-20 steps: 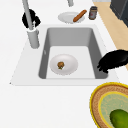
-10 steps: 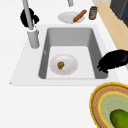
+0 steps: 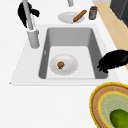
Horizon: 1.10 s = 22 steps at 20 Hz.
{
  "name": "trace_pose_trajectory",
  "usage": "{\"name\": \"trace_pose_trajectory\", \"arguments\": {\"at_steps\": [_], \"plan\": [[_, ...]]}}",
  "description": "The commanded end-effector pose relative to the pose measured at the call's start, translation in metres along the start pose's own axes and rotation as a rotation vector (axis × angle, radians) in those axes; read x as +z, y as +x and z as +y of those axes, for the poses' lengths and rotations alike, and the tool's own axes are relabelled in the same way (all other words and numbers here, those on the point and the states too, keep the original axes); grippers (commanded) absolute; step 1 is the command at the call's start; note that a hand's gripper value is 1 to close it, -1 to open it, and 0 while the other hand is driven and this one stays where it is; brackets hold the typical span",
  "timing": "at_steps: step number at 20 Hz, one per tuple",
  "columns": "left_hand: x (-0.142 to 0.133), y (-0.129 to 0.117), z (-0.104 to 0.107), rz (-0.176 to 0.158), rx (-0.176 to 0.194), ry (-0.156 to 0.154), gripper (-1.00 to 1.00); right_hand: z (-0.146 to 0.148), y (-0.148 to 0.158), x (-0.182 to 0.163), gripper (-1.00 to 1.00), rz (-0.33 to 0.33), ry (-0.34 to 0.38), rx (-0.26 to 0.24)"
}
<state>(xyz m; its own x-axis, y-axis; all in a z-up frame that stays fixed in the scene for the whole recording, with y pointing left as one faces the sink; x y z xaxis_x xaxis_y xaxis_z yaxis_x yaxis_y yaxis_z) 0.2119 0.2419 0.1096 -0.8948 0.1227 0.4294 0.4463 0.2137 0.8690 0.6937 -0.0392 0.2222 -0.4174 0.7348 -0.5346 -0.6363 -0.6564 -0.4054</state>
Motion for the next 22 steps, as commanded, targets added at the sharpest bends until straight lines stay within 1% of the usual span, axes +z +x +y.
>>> {"name": "trace_pose_trajectory", "arguments": {"at_steps": [1,3,4,7,9,11,16,22], "plan": [[0.0,0.0,0.0,0.0,0.0,0.0,0.0,-0.01,-0.018,0.016,-1.0,-0.042,-0.026,-0.024],[0.0,0.0,0.0,0.0,0.0,0.0,0.0,-0.008,-0.027,0.022,-1.0,-0.074,-0.043,-0.047],[0.0,0.0,0.0,0.0,0.0,0.0,0.0,-0.009,-0.031,0.025,-1.0,-0.085,-0.053,-0.063],[0.0,0.0,0.0,0.0,0.0,0.0,0.0,-0.004,-0.039,0.025,-1.0,-0.108,-0.074,-0.088],[0.0,0.0,0.0,0.0,0.0,0.0,0.0,0.003,-0.046,0.027,-1.0,-0.128,-0.093,-0.098],[0.0,0.0,0.0,0.0,0.0,0.0,0.0,0.011,-0.052,0.028,-1.0,-0.149,-0.126,-0.121],[0.0,0.0,0.0,0.0,0.0,0.0,0.0,0.033,-0.067,0.03,-1.0,-0.174,-0.206,-0.142],[0.0,0.0,0.0,0.0,0.0,0.0,0.0,0.06,-0.09,0.028,-1.0,-0.199,-0.262,-0.174]]}}
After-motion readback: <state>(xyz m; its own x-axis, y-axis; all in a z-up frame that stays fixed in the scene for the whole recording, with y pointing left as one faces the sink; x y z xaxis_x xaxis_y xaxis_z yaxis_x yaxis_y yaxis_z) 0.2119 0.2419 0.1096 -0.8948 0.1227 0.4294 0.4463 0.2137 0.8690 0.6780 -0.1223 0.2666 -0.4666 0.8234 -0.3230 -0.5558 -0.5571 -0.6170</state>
